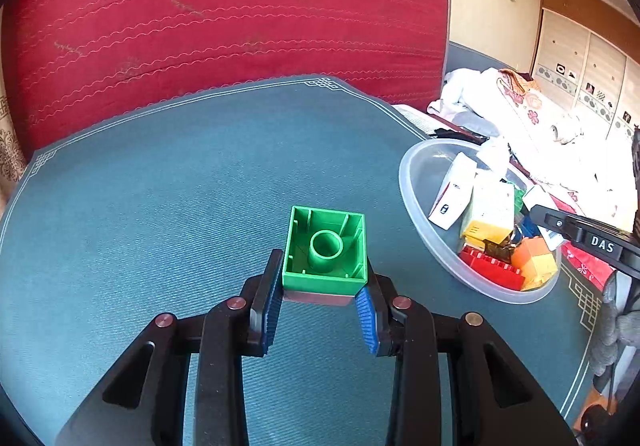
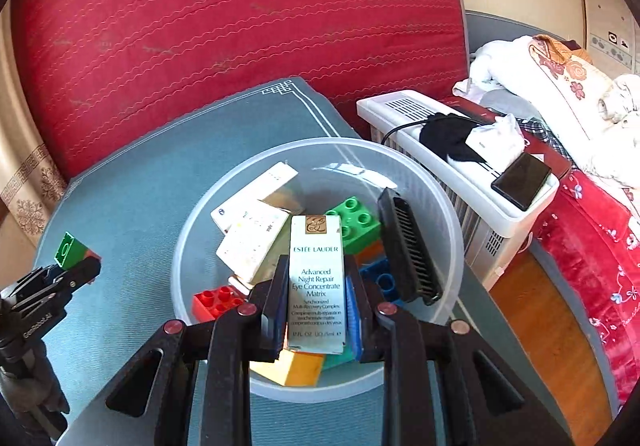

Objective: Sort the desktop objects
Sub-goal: 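Carry the green-pink brick and white box over the clear bowl, then open the right gripper to drop the white box while the left gripper releases the brick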

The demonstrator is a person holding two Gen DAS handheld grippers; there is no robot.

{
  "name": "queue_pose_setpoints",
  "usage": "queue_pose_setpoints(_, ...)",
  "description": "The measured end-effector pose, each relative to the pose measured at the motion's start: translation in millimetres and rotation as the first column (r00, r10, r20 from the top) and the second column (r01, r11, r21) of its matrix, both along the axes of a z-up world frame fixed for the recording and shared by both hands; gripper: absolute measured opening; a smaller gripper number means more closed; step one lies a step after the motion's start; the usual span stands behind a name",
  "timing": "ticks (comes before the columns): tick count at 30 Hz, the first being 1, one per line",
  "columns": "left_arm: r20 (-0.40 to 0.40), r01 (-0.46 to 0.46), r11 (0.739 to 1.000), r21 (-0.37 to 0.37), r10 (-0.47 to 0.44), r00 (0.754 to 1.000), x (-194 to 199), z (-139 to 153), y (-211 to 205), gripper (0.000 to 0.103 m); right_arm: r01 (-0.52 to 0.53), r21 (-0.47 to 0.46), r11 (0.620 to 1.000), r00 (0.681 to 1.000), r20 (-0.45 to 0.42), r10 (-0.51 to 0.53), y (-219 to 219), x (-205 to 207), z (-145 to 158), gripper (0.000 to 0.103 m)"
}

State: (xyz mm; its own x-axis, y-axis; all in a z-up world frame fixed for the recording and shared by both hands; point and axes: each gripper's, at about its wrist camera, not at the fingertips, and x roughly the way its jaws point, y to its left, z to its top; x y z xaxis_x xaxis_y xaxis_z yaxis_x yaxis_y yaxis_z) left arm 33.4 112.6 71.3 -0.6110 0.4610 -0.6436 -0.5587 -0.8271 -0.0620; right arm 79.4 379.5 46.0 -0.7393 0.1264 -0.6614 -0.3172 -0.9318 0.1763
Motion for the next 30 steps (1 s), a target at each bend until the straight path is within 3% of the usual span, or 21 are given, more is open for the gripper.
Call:
queue_pose_setpoints(18, 0.055, 0.118, 0.992, 0.044, -0.120, 0.991, 25, 11, 51, 0.036, -0.049, -0.030, 0.998, 0.999, -0.016, 0.049, 28, -3, -14, 0.027)
queue_pose_setpoints(23, 0.094, 0.158, 0.985, 0.061, -0.164, 0.982, 30, 9, 69, 0.036, -0.042, -0.074, 0.996, 0.999, -0.024, 0.040, 35, 2, -13, 0.028)
queue_pose_setpoints(30, 0.110, 0.220, 0.974, 0.064, -0.225, 0.968, 41, 6, 96, 0.036, -0.033, -0.079, 0.996, 0.996, -0.080, 0.026, 39, 10, 3, 0.044)
